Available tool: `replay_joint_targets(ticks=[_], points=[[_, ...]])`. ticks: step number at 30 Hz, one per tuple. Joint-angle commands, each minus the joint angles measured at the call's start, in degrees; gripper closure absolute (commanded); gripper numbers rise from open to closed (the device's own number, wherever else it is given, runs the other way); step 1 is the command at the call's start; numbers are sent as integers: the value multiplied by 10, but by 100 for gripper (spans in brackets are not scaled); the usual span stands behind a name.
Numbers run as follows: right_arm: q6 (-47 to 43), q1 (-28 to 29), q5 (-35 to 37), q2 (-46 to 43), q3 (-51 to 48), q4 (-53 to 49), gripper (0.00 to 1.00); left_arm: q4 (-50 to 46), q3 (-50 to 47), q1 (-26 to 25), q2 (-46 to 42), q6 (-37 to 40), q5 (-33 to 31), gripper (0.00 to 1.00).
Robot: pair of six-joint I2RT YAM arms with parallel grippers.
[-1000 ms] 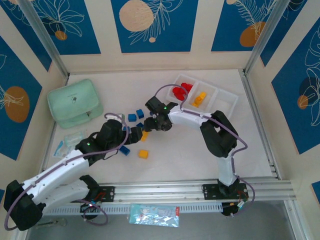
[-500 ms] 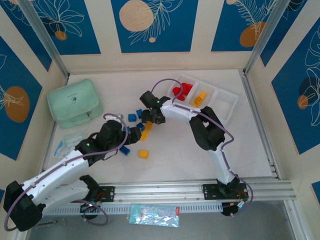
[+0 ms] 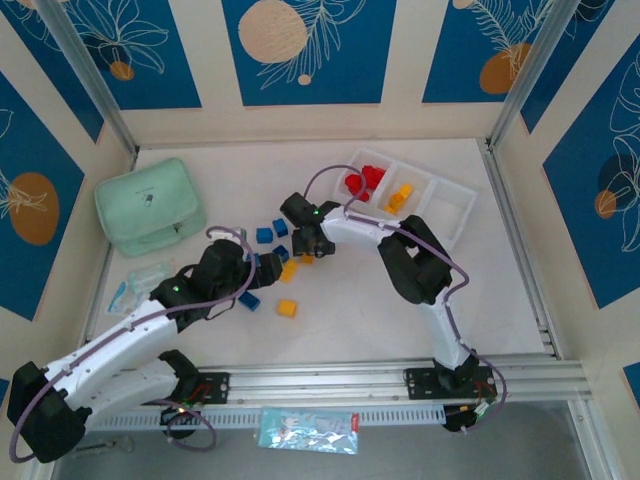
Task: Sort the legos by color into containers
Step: Pick up the lego from the center of the table, then place the lego in the container.
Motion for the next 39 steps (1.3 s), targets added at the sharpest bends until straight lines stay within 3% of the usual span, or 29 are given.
replay_joint_targets(ticks=[1, 11, 21, 31, 39], points=[[10, 10, -8, -17, -12, -16, 46, 8, -3, 7, 6, 2, 8, 1], [-14, 6, -32, -50, -33, 11, 63, 4, 0, 7, 1, 3, 16, 1], [-38, -25, -24, -158, -92, 26, 68, 31, 16, 7, 28, 3, 74, 1], [-75, -154, -14, -276, -156, 13, 67, 107, 47, -4, 122, 3, 150, 1], [-101, -279, -27, -279, -155, 18, 66, 138, 88, -24, 192, 7, 169, 1]])
